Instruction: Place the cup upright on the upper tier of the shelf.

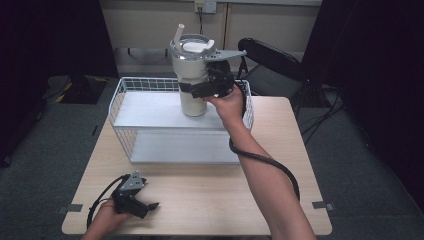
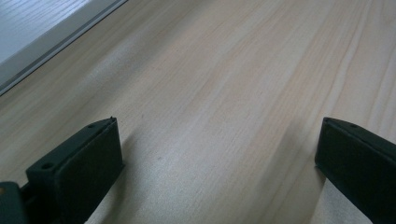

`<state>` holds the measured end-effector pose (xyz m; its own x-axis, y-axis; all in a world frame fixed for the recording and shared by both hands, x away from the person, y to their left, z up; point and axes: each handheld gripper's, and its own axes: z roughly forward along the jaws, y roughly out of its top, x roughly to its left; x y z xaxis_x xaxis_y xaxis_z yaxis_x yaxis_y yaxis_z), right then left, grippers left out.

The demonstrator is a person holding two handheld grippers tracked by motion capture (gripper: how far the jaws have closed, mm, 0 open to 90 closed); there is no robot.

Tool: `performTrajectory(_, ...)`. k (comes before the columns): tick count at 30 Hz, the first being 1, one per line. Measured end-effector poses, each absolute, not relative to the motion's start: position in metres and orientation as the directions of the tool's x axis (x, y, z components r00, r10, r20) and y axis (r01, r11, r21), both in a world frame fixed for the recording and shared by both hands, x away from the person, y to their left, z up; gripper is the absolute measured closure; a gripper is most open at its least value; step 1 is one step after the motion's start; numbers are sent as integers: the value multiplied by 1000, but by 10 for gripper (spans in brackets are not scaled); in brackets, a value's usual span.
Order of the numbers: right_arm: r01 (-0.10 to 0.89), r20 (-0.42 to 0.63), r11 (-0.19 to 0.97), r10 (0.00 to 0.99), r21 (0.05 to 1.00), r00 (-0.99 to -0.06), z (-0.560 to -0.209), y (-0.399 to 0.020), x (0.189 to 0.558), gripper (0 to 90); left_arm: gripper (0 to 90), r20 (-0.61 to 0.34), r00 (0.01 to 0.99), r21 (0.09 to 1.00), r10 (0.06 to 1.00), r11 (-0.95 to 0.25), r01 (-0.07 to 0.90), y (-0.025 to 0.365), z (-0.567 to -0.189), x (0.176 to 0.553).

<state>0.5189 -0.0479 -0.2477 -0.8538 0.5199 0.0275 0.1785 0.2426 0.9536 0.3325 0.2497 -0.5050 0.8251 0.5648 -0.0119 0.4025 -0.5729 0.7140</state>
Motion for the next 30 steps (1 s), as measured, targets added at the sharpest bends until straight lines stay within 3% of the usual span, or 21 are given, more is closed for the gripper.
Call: performTrajectory(30,167,27,220,525,961,-851,-260,-51,522,91,0,-12,825,714,565,-573,402,250,-505,333)
